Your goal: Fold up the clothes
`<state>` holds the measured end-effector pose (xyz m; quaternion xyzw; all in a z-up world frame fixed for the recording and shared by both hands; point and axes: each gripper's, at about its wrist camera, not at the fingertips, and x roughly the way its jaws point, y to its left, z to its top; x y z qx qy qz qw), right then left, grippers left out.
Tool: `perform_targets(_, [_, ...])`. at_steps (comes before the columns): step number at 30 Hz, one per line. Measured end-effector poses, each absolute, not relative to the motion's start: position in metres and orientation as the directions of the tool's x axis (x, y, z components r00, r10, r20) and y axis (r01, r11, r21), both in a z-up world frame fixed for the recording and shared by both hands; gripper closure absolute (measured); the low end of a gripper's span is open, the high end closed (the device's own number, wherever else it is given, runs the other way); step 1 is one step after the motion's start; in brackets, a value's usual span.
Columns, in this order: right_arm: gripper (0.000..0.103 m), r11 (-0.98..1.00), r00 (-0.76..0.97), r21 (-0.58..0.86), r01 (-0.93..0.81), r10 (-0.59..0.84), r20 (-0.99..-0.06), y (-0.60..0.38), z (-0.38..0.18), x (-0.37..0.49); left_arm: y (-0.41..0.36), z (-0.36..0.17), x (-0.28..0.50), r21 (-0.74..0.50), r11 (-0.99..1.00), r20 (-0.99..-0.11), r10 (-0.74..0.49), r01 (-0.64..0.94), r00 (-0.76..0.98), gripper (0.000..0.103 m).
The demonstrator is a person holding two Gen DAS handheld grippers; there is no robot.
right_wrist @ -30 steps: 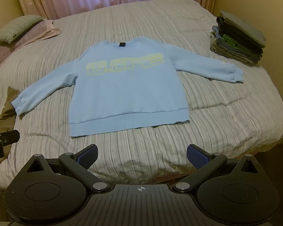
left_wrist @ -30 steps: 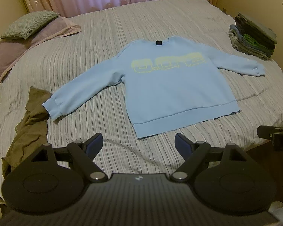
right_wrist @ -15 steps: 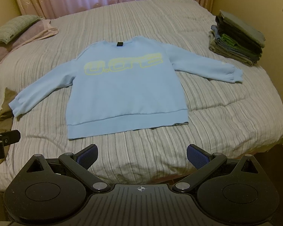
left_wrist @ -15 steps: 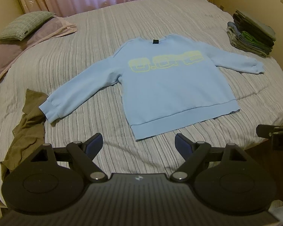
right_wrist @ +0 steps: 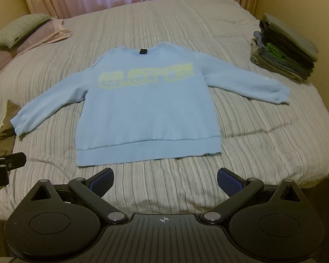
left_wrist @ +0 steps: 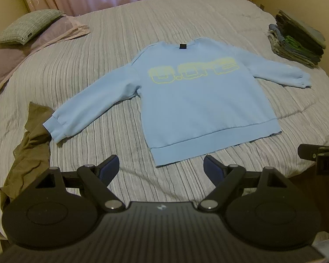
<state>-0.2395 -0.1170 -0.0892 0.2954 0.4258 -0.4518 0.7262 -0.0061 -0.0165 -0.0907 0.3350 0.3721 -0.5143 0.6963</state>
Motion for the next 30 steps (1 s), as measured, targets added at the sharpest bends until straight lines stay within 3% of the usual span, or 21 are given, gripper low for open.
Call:
perform_targets(20, [0.0, 0.586, 0.299, 0.046, 0.809, -0.342, -0.891, -0.241, -0.095, -0.271, -0.092, -0.097, -0.042, 0.065, 0.454, -0.864, -0.419, 0.888, 0.278, 0.021])
perform_targets(30, [0.0, 0.603, 0.439, 0.215, 0.768, -0.251, -0.863, -0.286, -0.113, -0.297, -0.095, -0.122, -0.045, 0.031, 0.639, -0.885, -0.34, 0.769, 0.318, 0.021])
